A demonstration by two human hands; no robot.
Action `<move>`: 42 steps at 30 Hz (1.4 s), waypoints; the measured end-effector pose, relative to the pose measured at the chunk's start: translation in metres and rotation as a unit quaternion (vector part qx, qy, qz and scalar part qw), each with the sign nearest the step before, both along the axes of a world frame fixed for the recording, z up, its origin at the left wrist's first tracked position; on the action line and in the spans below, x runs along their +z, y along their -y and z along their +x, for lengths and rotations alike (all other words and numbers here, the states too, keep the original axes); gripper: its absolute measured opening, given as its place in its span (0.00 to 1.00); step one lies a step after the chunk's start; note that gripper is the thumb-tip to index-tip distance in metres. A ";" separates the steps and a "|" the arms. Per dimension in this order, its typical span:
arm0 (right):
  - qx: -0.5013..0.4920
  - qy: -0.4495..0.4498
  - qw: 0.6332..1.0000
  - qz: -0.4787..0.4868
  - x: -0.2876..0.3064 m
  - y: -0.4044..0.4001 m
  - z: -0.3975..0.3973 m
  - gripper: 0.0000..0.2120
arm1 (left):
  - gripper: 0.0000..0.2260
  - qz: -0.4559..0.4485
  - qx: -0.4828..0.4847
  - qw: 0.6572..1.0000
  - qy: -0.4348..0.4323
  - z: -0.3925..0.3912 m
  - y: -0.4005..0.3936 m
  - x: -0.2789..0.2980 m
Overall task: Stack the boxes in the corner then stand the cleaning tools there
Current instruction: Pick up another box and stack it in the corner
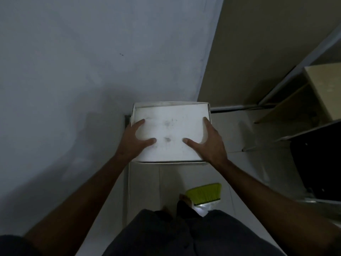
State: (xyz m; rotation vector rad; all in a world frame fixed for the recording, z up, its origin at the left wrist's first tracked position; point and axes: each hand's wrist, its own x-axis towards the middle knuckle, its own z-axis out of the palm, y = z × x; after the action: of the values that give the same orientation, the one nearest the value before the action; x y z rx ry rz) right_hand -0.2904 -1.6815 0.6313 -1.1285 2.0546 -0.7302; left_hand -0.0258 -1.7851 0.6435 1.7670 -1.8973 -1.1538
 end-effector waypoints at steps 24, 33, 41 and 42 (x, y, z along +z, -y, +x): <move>0.022 0.017 0.999 0.038 -0.151 0.102 0.111 0.57 | 0.38 0.010 0.048 0.999 -0.011 0.119 0.087 -0.163; 0.039 0.019 0.997 0.060 -0.281 0.112 0.117 0.57 | 0.38 0.017 0.044 0.999 -0.005 0.129 0.090 -0.294; 0.044 0.020 0.997 0.052 -0.400 0.116 0.123 0.56 | 0.37 0.001 0.048 0.999 -0.002 0.136 0.091 -0.416; 0.044 0.023 0.997 0.053 -0.415 0.117 0.123 0.56 | 0.37 0.000 0.049 0.999 -0.002 0.136 0.092 -0.432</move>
State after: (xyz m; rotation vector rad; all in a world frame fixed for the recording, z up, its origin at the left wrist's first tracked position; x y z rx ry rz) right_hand -0.1672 -1.7989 0.2161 -1.1247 1.9671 -0.5916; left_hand 0.1102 -1.8767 0.2118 1.8358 -1.7861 -1.1216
